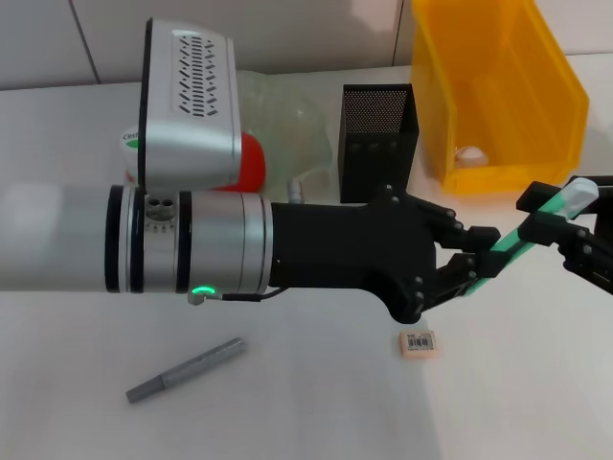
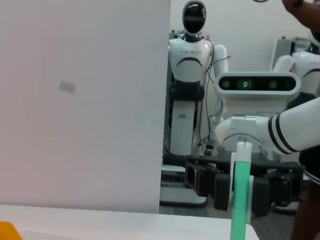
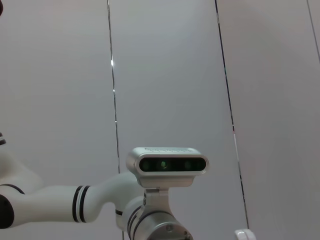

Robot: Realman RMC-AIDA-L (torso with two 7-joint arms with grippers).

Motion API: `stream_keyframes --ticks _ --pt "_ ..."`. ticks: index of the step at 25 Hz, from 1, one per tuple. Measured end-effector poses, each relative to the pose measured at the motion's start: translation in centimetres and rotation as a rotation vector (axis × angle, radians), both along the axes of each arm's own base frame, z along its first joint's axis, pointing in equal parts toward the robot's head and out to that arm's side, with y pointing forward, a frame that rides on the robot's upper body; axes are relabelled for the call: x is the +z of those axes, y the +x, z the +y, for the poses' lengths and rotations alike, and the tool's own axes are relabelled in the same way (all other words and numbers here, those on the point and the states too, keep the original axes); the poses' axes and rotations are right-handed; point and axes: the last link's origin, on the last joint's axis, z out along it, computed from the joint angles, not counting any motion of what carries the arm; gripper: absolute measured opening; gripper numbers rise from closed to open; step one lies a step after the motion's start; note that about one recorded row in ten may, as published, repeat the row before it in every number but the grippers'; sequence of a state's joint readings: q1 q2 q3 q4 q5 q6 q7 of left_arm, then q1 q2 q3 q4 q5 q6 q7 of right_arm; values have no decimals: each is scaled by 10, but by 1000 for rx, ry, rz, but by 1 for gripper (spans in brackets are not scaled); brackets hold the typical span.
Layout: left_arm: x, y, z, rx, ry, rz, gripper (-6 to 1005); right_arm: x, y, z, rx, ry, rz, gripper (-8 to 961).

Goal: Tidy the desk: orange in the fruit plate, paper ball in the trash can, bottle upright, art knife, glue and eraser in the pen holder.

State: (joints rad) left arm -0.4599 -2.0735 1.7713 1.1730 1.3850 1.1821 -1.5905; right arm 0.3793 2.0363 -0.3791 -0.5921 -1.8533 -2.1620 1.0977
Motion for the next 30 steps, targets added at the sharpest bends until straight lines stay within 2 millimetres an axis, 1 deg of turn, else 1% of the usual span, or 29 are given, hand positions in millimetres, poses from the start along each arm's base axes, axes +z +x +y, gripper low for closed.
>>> stream_keyframes --ticks 7,13,18,23,24,25,28,29,30 --pt "-1 0 1 -1 -5 -2 260 0 0 2 -3 4 -2 168" --pt "0 -4 2 -4 -3 1 464 3 1 2 -17 34 11 169" --pt "-1 -10 2 -14 11 3 731 12 6 2 -54 97 39 170" --pt "-4 -25 3 -10 46 11 805 22 13 2 -112 173 105 172" --pt "-6 -35 1 -8 70 1 805 25 16 4 -136 212 119 172" --pt "-6 -35 1 -8 70 1 804 25 16 4 -136 212 119 172" --pt "-5 -48 -3 -15 121 -70 803 27 19 9 -179 276 124 173" --pt "-3 -53 -6 -22 146 -112 803 27 21 14 -203 351 139 174" --pt "-1 -59 -9 -26 169 -151 803 27 21 14 -203 351 139 174"
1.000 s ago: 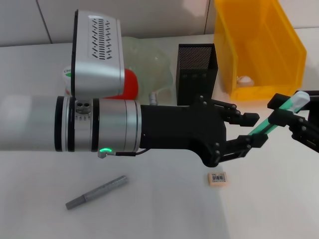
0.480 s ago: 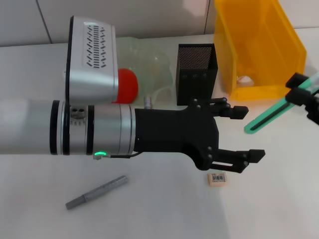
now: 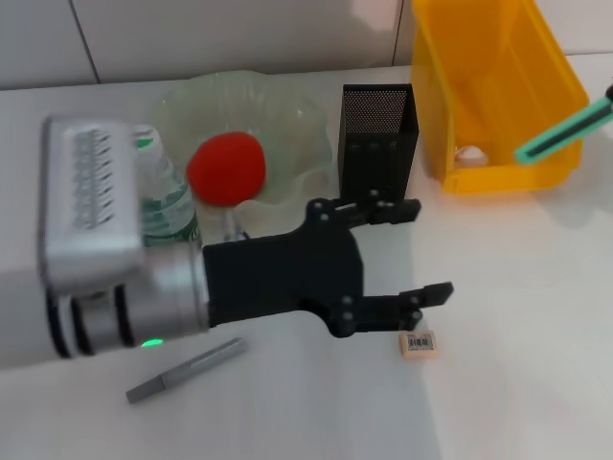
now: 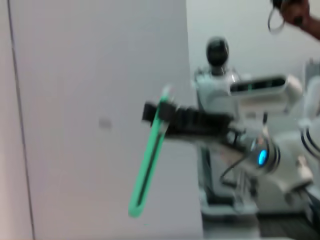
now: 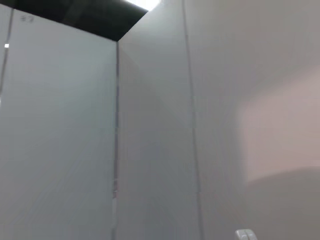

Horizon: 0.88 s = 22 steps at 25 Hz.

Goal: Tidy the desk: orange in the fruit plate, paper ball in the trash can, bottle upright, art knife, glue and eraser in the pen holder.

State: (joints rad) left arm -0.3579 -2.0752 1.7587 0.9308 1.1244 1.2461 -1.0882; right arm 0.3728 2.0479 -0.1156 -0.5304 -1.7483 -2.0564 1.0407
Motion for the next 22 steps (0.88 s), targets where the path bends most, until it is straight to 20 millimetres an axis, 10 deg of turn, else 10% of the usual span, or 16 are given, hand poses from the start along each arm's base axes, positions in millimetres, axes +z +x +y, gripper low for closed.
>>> stream_keyframes --ticks 9,22 --pt "7 -44 -4 110 92 -153 800 -19 -12 57 -106 235 -40 177" --pt "4 -47 -6 129 74 -152 800 -69 -45 111 -123 180 -196 181"
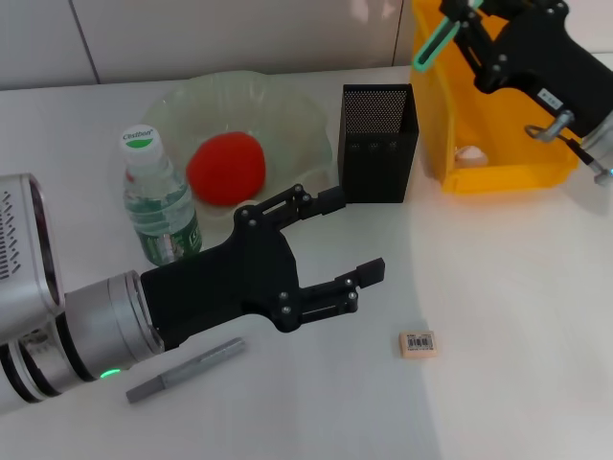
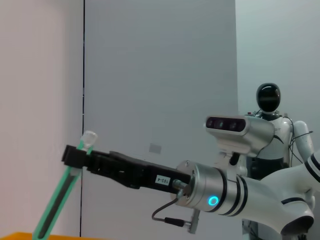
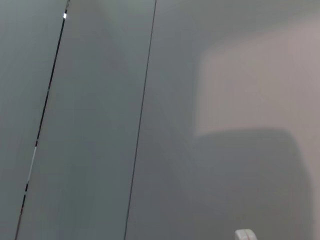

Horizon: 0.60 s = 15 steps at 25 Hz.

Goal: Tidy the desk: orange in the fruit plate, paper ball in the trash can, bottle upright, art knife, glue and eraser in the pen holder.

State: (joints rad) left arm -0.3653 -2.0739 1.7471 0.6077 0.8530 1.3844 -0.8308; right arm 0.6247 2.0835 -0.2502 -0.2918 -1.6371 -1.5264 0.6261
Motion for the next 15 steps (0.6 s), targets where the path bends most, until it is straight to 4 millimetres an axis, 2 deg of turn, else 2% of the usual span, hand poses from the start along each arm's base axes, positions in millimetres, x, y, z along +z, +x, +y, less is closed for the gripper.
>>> stream_keyframes --ticks 7,15 --pt "-2 -2 1 7 -11 8 800 -18 -5 12 -36 -57 -58 184" --pt "-3 -2 1 6 -28 10 800 -33 -2 15 -79 -69 -115 186"
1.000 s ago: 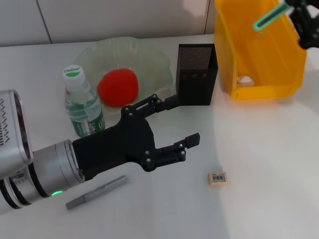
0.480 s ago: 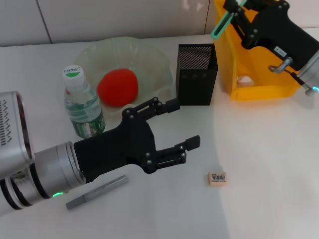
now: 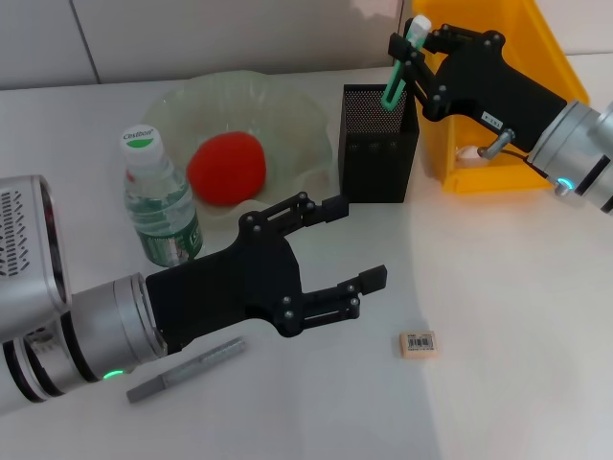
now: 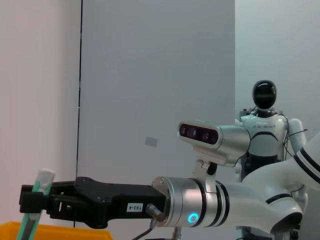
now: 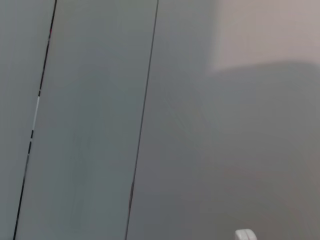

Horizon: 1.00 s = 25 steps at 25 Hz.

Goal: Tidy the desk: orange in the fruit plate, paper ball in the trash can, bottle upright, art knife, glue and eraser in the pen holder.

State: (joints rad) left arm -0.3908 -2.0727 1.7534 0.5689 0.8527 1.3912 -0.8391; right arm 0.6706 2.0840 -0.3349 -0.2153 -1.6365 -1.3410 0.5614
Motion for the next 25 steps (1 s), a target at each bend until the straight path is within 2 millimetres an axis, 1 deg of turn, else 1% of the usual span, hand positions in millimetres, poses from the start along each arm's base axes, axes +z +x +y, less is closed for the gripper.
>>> stream_keyframes --ticks 6,11,17,21,24,25 --pt "1 0 1 -1 -4 -7 800 -6 -1 4 -24 -17 -9 188" --pt "2 1 1 -5 -6 -11 800 -10 4 6 -66 -22 -22 190" --pt "2 1 1 -5 -5 -11 800 -8 12 -1 -84 -7 -2 192" --pt "3 1 1 -4 -2 -14 800 -6 14 -4 -90 0 19 278" --pt "4 1 2 -3 0 -15 800 0 16 -9 -82 22 67 343" --pt "5 0 3 -1 4 -15 800 6 17 -14 -77 22 118 365"
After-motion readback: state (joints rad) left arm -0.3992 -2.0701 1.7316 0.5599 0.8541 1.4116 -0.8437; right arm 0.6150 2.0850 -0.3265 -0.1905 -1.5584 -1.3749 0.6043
